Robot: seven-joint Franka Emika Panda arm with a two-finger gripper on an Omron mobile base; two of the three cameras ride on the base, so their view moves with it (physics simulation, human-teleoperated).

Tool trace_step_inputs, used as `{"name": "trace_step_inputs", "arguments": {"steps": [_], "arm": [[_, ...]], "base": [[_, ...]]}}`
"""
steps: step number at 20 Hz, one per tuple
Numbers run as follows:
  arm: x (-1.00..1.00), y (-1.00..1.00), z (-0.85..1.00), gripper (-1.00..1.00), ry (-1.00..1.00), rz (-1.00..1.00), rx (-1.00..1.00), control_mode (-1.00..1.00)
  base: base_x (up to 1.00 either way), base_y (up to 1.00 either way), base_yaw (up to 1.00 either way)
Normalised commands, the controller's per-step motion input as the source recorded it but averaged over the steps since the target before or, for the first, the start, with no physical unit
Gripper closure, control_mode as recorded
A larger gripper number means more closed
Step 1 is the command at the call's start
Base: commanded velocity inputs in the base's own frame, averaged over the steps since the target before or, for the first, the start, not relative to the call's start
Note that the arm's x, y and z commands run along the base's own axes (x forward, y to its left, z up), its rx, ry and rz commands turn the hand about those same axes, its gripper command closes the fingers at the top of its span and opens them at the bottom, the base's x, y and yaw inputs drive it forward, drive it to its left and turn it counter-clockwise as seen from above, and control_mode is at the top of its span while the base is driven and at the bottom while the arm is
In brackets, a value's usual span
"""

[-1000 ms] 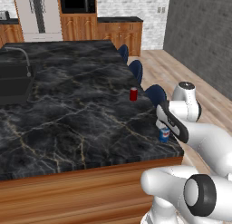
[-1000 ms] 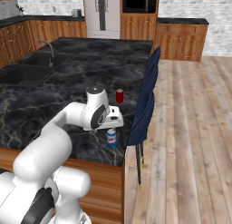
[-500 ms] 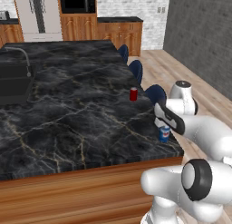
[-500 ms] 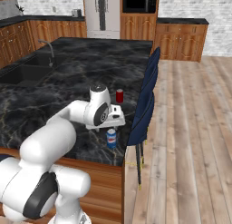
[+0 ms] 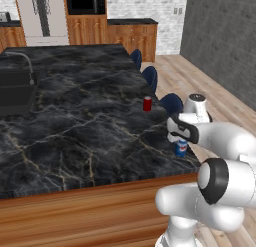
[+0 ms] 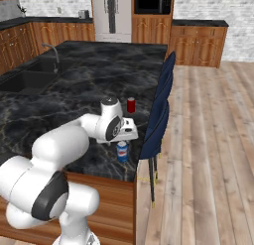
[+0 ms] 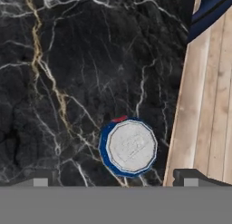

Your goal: Four empty soda cans are scattered around the kitchen. Gather all the cans and cluster them next to the stove for recycling.

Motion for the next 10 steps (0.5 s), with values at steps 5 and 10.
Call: {"name": "trace_step_inputs", "arguments": {"steps": [5, 10], "arm": [[0.37, -0.08, -0.27, -1.0, 0.0, 0.0, 0.0, -1.0], [0.06, -0.11, -0.1, -1.0, 0.0, 0.0, 0.0, -1.0]], "base": [[0.0, 0.0, 0.0], [0.0, 0.0, 0.0]]}}
